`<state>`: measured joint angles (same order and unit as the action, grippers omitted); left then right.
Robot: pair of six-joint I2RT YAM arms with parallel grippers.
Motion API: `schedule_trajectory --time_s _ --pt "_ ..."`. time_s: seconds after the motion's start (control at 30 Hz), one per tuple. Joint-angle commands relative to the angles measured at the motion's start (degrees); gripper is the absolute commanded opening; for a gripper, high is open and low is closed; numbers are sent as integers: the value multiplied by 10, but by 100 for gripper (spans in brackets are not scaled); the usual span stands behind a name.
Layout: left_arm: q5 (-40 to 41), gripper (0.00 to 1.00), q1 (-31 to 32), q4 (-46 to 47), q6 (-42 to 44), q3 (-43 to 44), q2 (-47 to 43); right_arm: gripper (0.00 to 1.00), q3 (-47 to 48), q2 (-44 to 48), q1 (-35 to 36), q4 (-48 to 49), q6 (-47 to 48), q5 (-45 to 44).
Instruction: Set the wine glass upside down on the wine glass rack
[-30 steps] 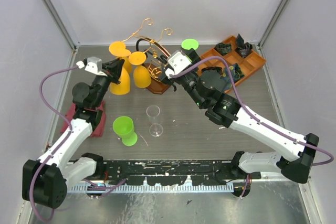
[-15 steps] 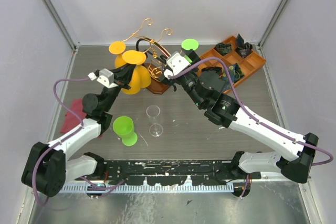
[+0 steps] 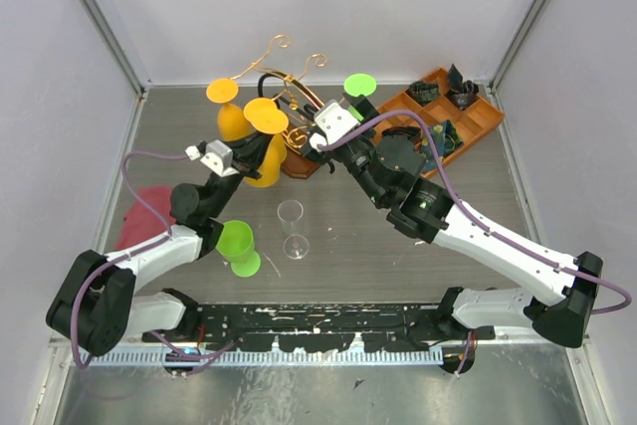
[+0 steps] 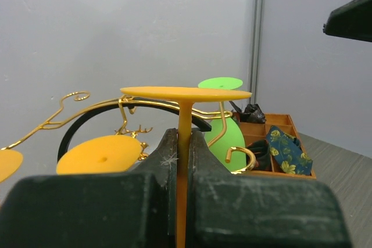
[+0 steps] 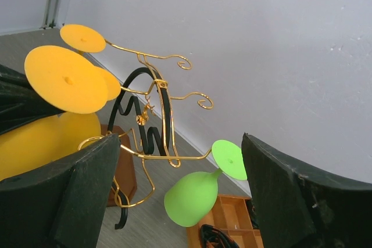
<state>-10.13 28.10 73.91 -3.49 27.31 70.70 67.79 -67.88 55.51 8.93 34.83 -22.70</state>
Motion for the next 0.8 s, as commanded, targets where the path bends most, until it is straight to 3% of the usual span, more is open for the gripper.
schedule_trajectory --time_s 0.0,0.77 --pt "0 0 15 47 8 -16 5 90 0 12 1 28 4 -9" --pt "-24 0 24 47 5 -21 92 91 -1 4 1 35 16 -18"
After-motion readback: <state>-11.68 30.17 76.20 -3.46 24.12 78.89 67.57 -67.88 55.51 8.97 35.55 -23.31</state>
